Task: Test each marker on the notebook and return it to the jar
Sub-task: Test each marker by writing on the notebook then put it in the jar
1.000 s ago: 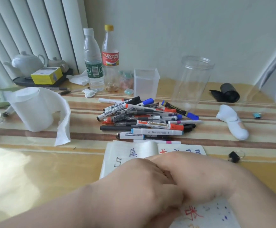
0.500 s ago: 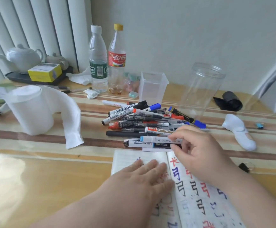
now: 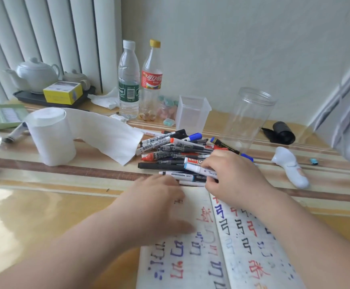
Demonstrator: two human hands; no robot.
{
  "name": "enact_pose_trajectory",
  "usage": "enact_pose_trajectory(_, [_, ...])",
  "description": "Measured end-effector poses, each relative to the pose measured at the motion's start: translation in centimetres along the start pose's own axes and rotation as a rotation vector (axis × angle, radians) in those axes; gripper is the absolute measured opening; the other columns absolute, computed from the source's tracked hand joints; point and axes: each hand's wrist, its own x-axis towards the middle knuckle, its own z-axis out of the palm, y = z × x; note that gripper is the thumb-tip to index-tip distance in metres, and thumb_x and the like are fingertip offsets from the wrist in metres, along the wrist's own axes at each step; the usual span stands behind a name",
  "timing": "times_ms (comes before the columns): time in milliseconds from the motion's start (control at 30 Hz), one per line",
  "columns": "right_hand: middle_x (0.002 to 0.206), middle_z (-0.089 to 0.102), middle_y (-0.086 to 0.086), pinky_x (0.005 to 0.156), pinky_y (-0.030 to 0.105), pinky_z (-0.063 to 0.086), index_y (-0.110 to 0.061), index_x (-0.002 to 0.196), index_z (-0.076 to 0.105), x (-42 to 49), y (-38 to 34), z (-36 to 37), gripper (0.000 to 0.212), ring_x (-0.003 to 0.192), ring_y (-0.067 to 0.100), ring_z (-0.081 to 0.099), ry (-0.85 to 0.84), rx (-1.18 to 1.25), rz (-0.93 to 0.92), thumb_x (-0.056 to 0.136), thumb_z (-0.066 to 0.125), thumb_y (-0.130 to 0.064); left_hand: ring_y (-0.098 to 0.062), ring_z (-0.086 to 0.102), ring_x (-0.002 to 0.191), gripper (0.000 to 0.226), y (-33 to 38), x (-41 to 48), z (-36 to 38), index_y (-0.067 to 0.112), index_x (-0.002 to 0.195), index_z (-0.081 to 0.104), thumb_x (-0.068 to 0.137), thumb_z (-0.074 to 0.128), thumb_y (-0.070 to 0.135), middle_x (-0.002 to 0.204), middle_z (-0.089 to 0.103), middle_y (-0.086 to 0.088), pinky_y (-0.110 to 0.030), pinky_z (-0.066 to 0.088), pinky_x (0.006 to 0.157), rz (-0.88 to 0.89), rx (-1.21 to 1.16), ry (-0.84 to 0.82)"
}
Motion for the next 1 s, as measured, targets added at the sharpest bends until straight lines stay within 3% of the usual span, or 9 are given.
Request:
enact_pose_trajectory(100, [0.081,0.059,-0.01,0.062,0.03,0.042,-0.025,0.088,0.071,-0.1,0.3,-0.4,0.012,0.078,0.008,0.053,0.235,0.252,0.071,0.078,0.067,-0.019,-0.006,0.041,0.121,0.08,-1.1,0.4,-0.6,0.045,0.136,0.053,0.069,0.06,0.088,0.129,0.046,0.024,-0.032,0.037,0.104,-0.11,-0.034,0.009])
enact_pose_trajectory(167, [0.067,0.061,-0.011,0.052,0.021,0.041,-0.018,0.084,0.071,0.0,-0.1,-1.0,0.004,0.058,0.004,0.05,0.343,0.724,0.213,0.08,0.07,-0.016,-0.008,0.037,0.116,0.077,-1.1,0.6,-0.4,0.045,0.133,0.055,0.068,0.062,0.087,0.122,0.044,0.023,-0.032,0.039,0.1,-0.118,-0.049,-0.005])
enact_pose_trajectory(233, [0.062,0.054,0.001,0.043,0.025,0.036,-0.003,0.085,0.06,0.1,-0.9,-1.5,0.017,0.049,0.013,0.043,0.251,1.348,0.366,0.084,0.065,-0.019,-0.007,0.034,0.113,0.074,-0.9,0.7,-0.1,0.045,0.128,0.057,0.067,0.064,0.086,0.116,0.041,0.024,-0.029,0.039,0.091,-0.119,-0.073,-0.023])
enact_pose_trajectory(300, [0.062,0.049,0.01,0.039,0.024,0.026,-0.007,0.093,0.053,-0.1,-1.9,-1.0,0.01,0.046,0.017,0.034,0.078,1.75,0.448,0.091,0.058,-0.015,-0.003,0.031,0.11,0.073,-0.7,0.7,0.2,0.047,0.122,0.056,0.062,0.069,0.086,0.11,0.04,0.025,-0.025,0.034,0.084,-0.129,-0.114,-0.031])
enact_pose_trajectory(467, [0.064,0.058,0.016,0.039,0.024,0.023,-0.009,0.084,0.049,-1.1,-1.7,1.5,0.016,0.04,0.018,0.036,-0.087,1.642,0.423,0.094,0.061,-0.014,0.002,0.035,0.106,0.074,-0.9,0.5,0.1,0.051,0.12,0.053,0.057,0.075,0.083,0.108,0.041,0.029,-0.023,0.036,0.081,-0.183,-0.157,-0.03])
enact_pose_trajectory(667, [0.066,0.066,0.025,0.043,0.031,0.052,-0.019,0.073,0.059,-2.0,-1.9,2.7,0.017,0.048,0.031,0.065,-0.28,1.742,0.302,0.084,0.072,-0.024,0.004,0.053,0.097,0.034,-0.1,-0.1,-1.0,0.046,0.103,0.06,0.07,0.062,0.053,0.106,0.055,0.031,-0.008,0.041,0.072,-0.1,-0.365,0.183])
enact_pose_trajectory(733, [0.073,0.069,0.029,0.051,0.035,0.057,-0.014,0.079,0.06,-1.8,-2.2,2.8,0.02,0.056,0.033,0.07,-0.26,1.804,0.299,0.086,0.071,-0.028,-0.003,0.06,0.084,0.044,0.1,-0.3,-1.1,0.044,0.106,0.061,0.065,0.05,0.053,0.103,0.062,0.027,-0.014,0.044,0.067,-0.11,-0.594,0.181])
enact_pose_trajectory(833, [0.079,0.071,0.027,0.057,0.038,0.06,-0.012,0.081,0.061,-1.7,-2.1,2.8,0.022,0.063,0.033,0.072,-0.178,1.92,0.248,0.087,0.071,-0.031,-0.008,0.062,0.074,0.032,0.3,0.0,-0.6,0.044,0.116,0.058,0.085,0.061,0.052,0.092,0.067,0.017,-0.024,0.046,0.065,-0.125,-0.685,0.22])
enact_pose_trajectory(1000, [0.073,0.071,0.02,0.057,0.038,0.059,-0.005,0.086,0.059,-1.8,-2.5,2.6,0.032,0.063,0.029,0.072,0.007,2.002,0.173,0.085,0.07,-0.035,-0.003,0.059,0.059,0.022,0.7,0.3,-0.4,0.037,0.092,0.067,0.091,0.059,0.057,0.072,0.069,0.014,-0.018,0.042,0.055,-0.099,-0.75,0.253])
